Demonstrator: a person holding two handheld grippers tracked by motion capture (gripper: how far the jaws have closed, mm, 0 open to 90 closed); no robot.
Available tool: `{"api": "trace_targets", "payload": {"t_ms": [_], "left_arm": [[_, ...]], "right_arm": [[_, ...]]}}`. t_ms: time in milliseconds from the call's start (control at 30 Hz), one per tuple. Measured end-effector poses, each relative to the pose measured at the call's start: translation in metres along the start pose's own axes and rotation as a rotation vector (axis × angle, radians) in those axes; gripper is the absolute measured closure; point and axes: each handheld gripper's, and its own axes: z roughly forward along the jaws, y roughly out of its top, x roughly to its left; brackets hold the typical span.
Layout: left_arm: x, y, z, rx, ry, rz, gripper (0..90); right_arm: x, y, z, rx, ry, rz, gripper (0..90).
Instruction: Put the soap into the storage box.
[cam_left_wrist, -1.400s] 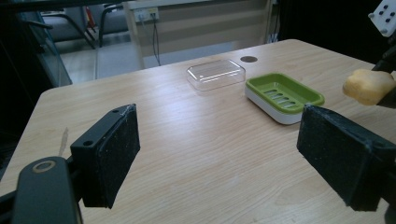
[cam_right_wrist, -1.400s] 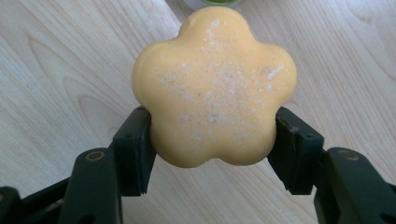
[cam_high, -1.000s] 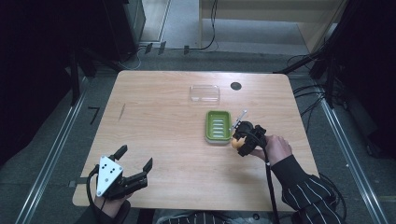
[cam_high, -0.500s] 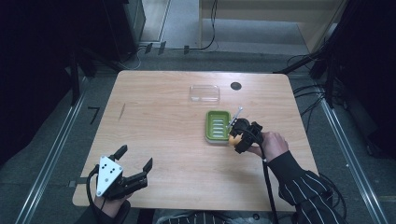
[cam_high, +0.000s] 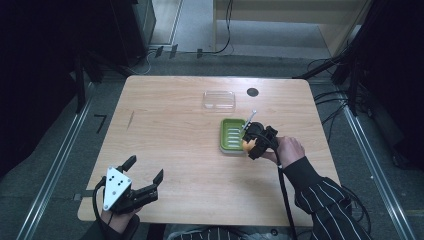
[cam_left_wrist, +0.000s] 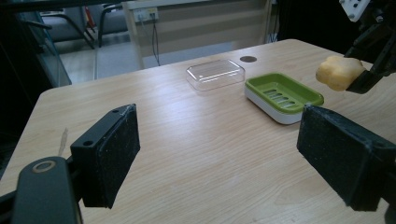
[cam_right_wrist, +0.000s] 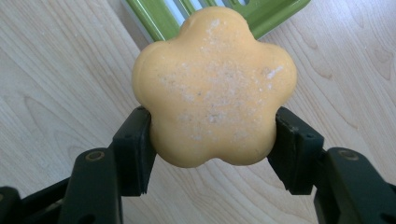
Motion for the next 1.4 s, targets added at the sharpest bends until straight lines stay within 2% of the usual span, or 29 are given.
{"api": "trace_targets", "payload": {"t_ms": [1400], "left_arm": [[0.0,0.0,0.0,0.0,0.0,-0.001,13.7]], "right_arm": [[-0.015,0.038,0.003,-0.05,0.002,-0.009,39.8]]}}
